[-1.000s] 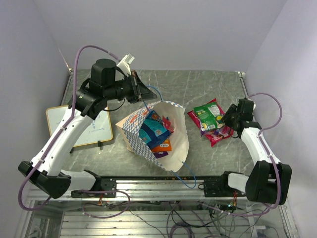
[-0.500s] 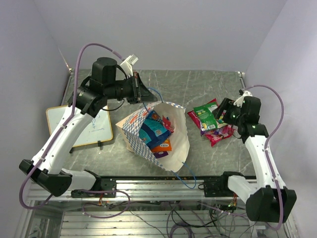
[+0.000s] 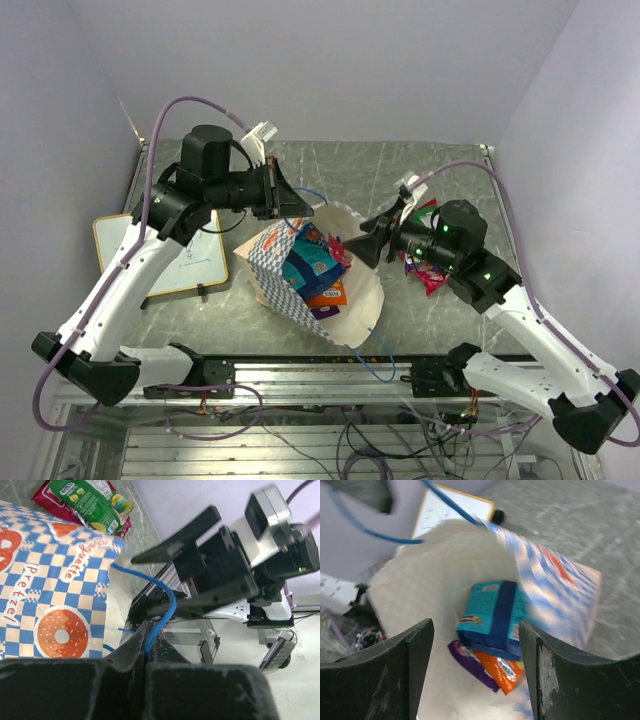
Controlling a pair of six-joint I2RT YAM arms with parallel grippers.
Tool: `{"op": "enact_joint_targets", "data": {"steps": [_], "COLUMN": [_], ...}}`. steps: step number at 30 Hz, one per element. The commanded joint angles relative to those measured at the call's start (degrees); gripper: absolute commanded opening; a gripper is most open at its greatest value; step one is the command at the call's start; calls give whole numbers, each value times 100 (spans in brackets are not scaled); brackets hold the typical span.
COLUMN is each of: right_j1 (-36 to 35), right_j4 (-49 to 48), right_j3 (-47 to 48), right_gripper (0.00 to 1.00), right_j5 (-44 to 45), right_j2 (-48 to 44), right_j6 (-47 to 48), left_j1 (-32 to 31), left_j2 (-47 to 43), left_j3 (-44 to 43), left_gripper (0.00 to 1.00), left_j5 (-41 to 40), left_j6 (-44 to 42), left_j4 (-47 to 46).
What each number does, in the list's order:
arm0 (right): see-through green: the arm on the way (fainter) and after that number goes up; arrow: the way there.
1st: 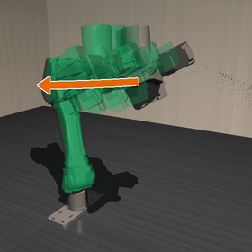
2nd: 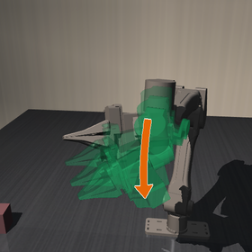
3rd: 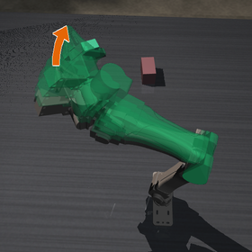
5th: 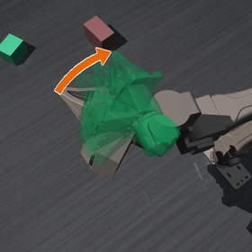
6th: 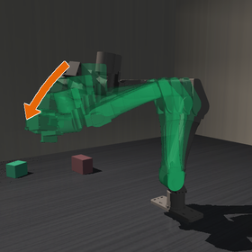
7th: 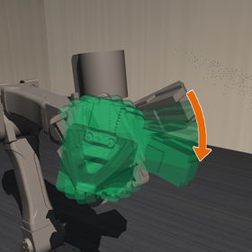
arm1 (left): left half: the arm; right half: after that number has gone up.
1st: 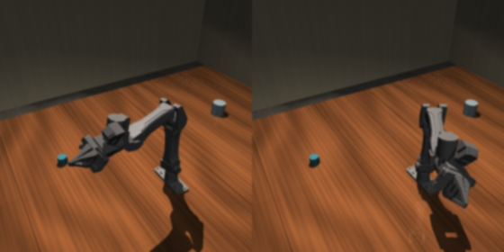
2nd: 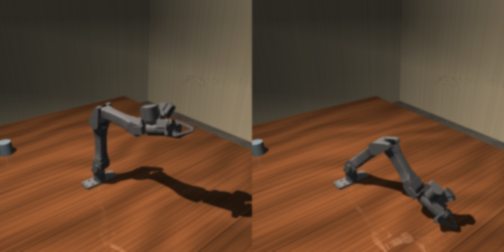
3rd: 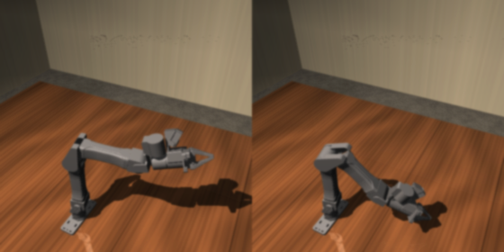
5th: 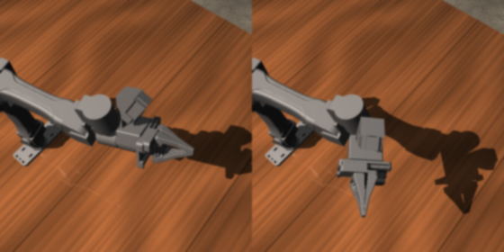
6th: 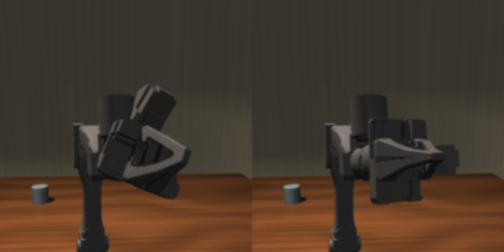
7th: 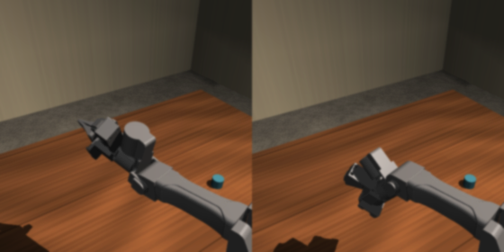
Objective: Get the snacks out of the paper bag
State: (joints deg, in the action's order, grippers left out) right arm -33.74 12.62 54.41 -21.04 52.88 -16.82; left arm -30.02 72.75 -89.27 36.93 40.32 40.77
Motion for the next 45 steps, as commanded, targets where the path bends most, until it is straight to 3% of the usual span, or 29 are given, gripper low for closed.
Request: {"op": "enact_joint_targets", "data": {"steps": [1, 6, 11, 15, 20, 24, 28, 35, 45], "right_j1": [-700, -1196, -1466, -1732, -1932, -2069, -2026, -1938, -1813], "right_j4": [-718, 42, 165, 22, -376, -325, -983, -1752, -2116], "right_j3": [-62, 338, 405, -352, -902, -1238, -1584, -1881, -1756], "right_gripper": [68, 68, 67, 54, 50, 50, 51, 54, 56], "right_j5": [-36, -502, -944, -1279, -778, -201, 236, 108, -629], "right_j2": [-268, 121, 320, 206, 270, 597, 987, 1737, 2602], "right_j6": [760, 2565, 3997, 5505, 5779, 6791, 7244, 7578, 7526], "left_j1": [40, 48, 46, 49, 46, 43, 50, 41, 43], "left_j2": [-235, -299, -739, -1051, -1010, -997, -940, -786, -631], "left_j3": [37, -109, 523, 989, 919, 895, 841, 701, 639], "left_gripper": [7, 7, 7, 7, 7, 7, 7, 7, 7], "left_j5": [-70, -490, -534, -684, -756, -628, -434, -356, -159], "left_j6": [118, 224, 607, 671, 797, 636, 496, 236, 251], "left_j4": [-227, -150, -701, -1079, -1141, -1178, -1084, -703, -668]}}
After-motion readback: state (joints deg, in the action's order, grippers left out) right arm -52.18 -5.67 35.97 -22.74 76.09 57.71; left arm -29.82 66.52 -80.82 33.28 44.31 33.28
